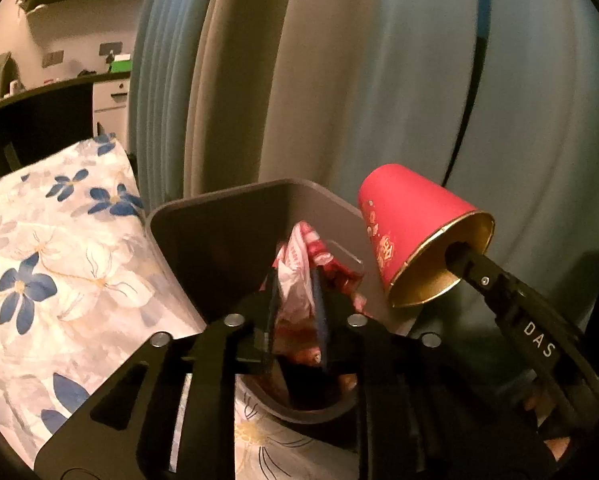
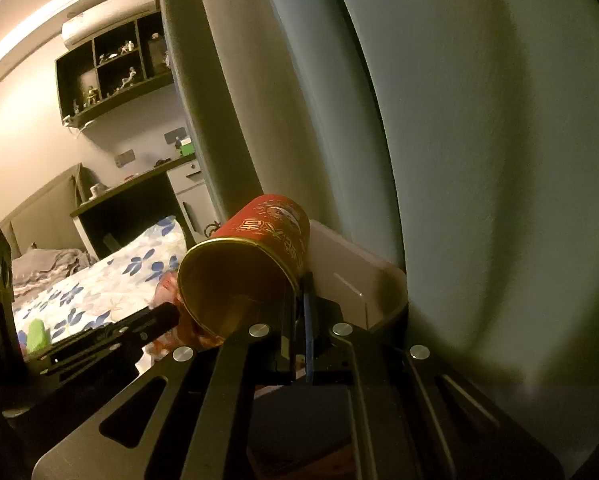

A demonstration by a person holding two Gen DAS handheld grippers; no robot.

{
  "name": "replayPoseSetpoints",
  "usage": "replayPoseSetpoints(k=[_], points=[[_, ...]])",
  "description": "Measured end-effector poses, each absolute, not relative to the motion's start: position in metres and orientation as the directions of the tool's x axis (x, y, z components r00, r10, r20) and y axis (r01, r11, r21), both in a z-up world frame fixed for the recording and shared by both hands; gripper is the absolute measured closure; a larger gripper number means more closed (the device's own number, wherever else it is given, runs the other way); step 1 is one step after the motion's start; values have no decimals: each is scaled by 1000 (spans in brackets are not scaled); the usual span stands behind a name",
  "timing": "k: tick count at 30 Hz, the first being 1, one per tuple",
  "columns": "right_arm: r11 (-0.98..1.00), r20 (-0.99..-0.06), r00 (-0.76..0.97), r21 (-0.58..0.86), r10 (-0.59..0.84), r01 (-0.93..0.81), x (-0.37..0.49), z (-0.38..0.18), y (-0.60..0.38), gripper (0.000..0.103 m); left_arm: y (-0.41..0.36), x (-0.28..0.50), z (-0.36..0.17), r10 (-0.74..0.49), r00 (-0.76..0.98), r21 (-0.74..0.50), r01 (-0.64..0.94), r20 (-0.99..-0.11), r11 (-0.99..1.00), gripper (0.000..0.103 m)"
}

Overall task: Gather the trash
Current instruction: 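Carry the wrapper and red cup over the grey bin and release both, then move both tools back toward the pink bag and white cup on the bed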

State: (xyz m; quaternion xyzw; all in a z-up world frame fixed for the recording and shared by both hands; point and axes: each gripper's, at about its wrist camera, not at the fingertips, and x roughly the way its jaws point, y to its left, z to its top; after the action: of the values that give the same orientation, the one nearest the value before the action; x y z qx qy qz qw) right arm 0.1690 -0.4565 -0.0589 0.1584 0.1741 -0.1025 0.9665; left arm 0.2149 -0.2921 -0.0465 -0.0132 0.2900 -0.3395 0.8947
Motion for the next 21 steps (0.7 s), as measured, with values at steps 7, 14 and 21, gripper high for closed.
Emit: replayPoseSetpoints(k=[7, 14, 21], points=[[928, -387, 912, 271, -138, 256, 173, -61, -454, 99, -271, 212, -46, -599, 625, -238, 566, -500, 789, 31], [939, -424, 900, 257, -104, 230, 183, -66, -445, 99, -215, 191, -24, -461, 764, -205, 414, -450, 887, 7], [945, -471, 876, 225, -107, 237, 196, -77, -438, 99, -135, 157, -16, -274, 853, -207, 200, -444, 958, 6]])
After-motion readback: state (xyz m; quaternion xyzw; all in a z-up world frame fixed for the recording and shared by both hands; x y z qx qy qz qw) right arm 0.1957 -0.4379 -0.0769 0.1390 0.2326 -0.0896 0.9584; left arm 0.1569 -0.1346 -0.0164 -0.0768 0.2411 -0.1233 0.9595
